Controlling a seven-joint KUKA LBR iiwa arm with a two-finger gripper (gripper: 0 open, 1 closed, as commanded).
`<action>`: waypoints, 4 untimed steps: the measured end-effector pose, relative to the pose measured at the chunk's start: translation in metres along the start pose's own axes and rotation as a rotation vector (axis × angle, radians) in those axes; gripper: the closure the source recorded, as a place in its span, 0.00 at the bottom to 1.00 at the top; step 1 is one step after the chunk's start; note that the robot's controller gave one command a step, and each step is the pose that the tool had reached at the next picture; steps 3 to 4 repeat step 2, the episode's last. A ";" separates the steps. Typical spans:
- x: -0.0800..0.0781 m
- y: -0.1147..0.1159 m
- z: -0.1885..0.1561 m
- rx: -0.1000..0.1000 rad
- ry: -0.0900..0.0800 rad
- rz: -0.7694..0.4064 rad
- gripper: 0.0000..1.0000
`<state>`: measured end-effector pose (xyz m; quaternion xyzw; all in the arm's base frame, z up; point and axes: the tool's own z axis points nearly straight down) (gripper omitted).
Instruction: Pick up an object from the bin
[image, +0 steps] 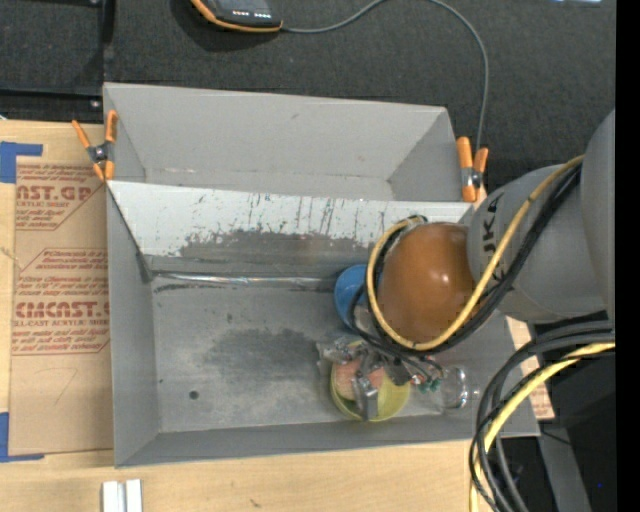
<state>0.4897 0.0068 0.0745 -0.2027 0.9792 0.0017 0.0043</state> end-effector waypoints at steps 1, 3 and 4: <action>0.003 0.002 -0.018 -0.005 0.013 0.000 1.00; 0.003 0.001 -0.041 -0.004 0.011 0.001 1.00; 0.003 0.001 -0.041 -0.004 0.011 0.001 1.00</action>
Offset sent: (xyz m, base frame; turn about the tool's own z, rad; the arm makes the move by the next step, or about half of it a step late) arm -0.0002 -0.0001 0.0334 0.0000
